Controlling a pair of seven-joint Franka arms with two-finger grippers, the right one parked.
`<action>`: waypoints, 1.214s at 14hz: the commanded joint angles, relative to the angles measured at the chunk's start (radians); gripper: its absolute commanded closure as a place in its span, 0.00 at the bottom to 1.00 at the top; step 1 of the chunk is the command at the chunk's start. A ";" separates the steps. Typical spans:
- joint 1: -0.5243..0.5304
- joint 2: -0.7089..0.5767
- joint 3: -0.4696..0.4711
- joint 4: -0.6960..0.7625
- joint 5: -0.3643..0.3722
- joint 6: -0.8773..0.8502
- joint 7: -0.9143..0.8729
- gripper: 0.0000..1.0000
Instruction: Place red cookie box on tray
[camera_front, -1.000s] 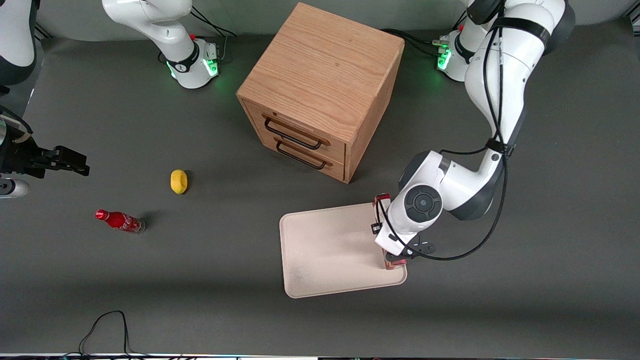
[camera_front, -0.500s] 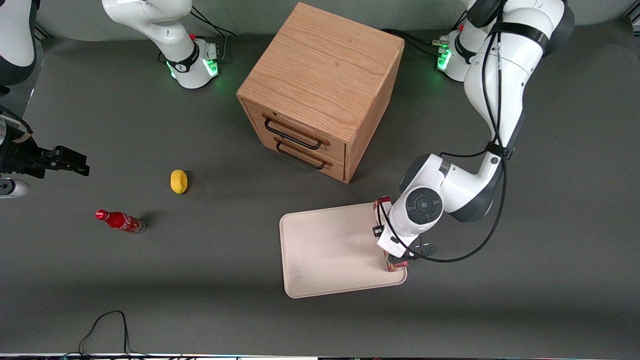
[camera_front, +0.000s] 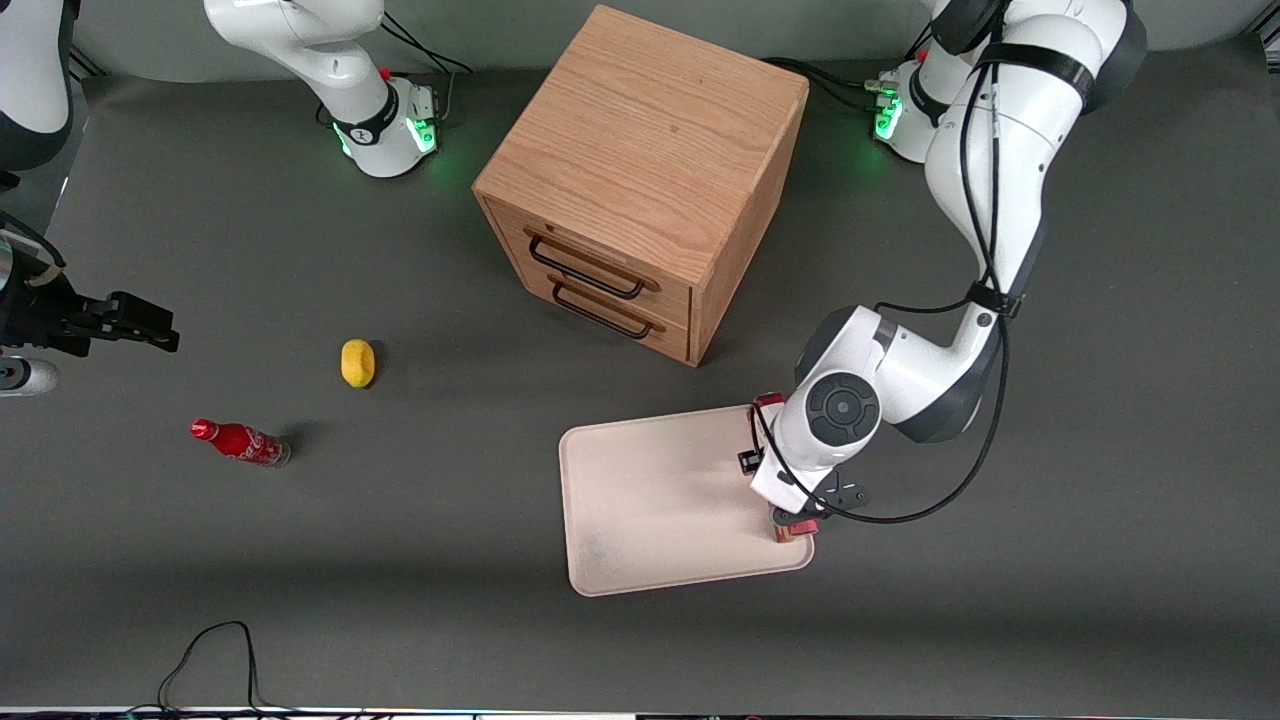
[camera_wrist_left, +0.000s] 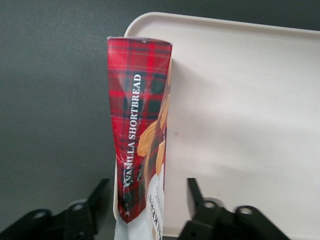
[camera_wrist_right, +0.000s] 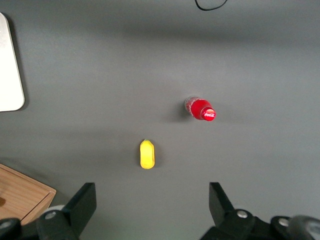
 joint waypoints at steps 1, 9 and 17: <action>-0.013 -0.013 0.012 -0.009 0.019 0.008 -0.028 0.00; 0.022 -0.126 0.011 0.013 0.015 -0.217 0.096 0.00; 0.198 -0.378 0.008 -0.001 0.000 -0.524 0.342 0.01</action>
